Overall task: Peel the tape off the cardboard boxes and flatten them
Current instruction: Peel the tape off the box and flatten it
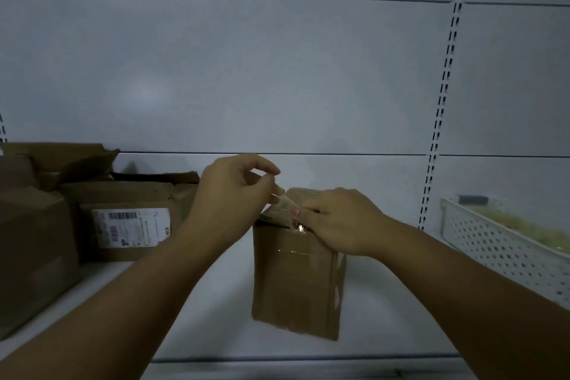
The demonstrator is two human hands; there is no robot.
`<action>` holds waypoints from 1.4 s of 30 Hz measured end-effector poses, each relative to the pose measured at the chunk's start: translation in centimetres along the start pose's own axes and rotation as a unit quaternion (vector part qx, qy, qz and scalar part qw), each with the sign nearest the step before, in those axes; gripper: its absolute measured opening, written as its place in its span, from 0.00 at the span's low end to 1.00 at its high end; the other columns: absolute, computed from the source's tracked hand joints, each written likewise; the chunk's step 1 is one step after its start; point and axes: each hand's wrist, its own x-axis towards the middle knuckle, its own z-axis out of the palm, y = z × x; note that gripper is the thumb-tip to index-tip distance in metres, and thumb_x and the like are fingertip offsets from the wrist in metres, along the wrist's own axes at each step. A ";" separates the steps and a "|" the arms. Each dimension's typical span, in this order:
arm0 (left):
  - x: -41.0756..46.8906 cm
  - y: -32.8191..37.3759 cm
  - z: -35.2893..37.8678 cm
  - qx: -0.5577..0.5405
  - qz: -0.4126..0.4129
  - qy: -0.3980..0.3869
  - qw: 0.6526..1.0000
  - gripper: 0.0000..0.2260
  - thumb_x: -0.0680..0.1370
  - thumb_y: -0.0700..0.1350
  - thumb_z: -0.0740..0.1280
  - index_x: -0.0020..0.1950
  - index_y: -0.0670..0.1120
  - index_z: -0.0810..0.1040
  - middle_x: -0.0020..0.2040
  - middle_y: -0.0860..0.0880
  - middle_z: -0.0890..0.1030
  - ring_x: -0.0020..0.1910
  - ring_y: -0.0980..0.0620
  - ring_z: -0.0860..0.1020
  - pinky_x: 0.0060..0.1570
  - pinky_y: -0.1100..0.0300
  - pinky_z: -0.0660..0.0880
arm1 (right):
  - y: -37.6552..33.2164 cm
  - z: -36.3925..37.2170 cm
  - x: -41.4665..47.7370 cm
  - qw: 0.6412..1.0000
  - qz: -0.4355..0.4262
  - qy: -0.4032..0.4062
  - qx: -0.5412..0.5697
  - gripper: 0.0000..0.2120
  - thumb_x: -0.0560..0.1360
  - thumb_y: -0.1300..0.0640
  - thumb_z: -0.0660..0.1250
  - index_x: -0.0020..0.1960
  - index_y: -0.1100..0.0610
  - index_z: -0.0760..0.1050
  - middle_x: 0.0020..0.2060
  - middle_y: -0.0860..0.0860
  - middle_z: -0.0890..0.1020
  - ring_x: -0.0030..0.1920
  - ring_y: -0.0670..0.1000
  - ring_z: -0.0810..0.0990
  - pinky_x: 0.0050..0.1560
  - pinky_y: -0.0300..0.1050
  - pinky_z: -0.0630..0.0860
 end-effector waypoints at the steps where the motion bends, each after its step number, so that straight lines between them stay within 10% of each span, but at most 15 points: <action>1: -0.5 -0.4 0.2 0.008 0.019 0.031 0.999 0.08 0.75 0.41 0.66 0.43 0.55 0.79 0.38 0.55 0.85 0.37 0.60 0.83 0.39 0.64 0.80 | -0.3 -0.1 0.2 1.000 0.005 -0.007 0.007 0.21 0.80 0.45 0.52 0.30 0.47 0.68 0.27 0.41 0.69 0.31 0.44 0.69 0.33 0.43 0.63; 5: -3.1 -2.4 2.0 0.008 0.088 0.085 0.992 0.11 0.72 0.47 0.68 0.51 0.59 0.74 0.57 0.64 0.75 0.57 0.70 0.71 0.55 0.75 0.68 | -0.5 0.3 0.2 0.999 0.047 0.025 0.007 0.22 0.80 0.46 0.52 0.29 0.48 0.67 0.26 0.44 0.70 0.30 0.45 0.69 0.31 0.42 0.58; 11: -5.1 -5.0 5.0 -0.075 0.019 0.019 0.997 0.26 0.68 0.55 0.68 0.62 0.65 0.60 0.58 0.67 0.69 0.58 0.70 0.69 0.51 0.77 0.67 | -1.4 1.9 -0.2 0.988 0.028 0.142 -0.051 0.13 0.79 0.46 0.52 0.50 0.47 0.74 0.44 0.45 0.71 0.43 0.46 0.72 0.36 0.40 0.62; 17: -5.7 -7.0 5.8 0.001 0.138 0.057 0.989 0.32 0.66 0.57 0.71 0.66 0.56 0.61 0.63 0.59 0.68 0.63 0.58 0.69 0.62 0.62 0.69 | -0.7 2.5 -0.4 0.985 0.018 0.165 0.050 0.16 0.79 0.50 0.57 0.32 0.45 0.66 0.28 0.44 0.73 0.31 0.42 0.71 0.30 0.39 0.60; 21: -5.7 -8.2 6.2 -0.015 0.165 0.086 0.982 0.29 0.67 0.57 0.73 0.63 0.54 0.66 0.62 0.58 0.70 0.61 0.56 0.71 0.60 0.58 0.71 | -0.5 3.7 -0.6 0.927 0.059 0.269 0.256 0.16 0.80 0.53 0.57 0.34 0.48 0.71 0.29 0.45 0.78 0.33 0.44 0.77 0.36 0.45 0.74; 30: -5.2 -9.1 6.4 -0.045 0.157 0.094 0.982 0.26 0.64 0.59 0.73 0.57 0.57 0.67 0.59 0.61 0.70 0.59 0.56 0.72 0.58 0.61 0.71 | 1.1 3.9 1.1 0.805 0.158 0.323 0.471 0.19 0.82 0.55 0.51 0.34 0.54 0.69 0.23 0.43 0.76 0.28 0.41 0.78 0.30 0.31 0.73; 42: -6.5 -4.7 6.1 0.163 0.167 0.038 0.972 0.26 0.65 0.63 0.64 0.61 0.56 0.68 0.62 0.58 0.71 0.69 0.53 0.61 0.68 0.48 0.55 | 0.1 4.9 1.1 0.799 0.209 0.454 0.333 0.15 0.81 0.52 0.49 0.43 0.55 0.70 0.37 0.52 0.80 0.35 0.50 0.81 0.36 0.42 0.78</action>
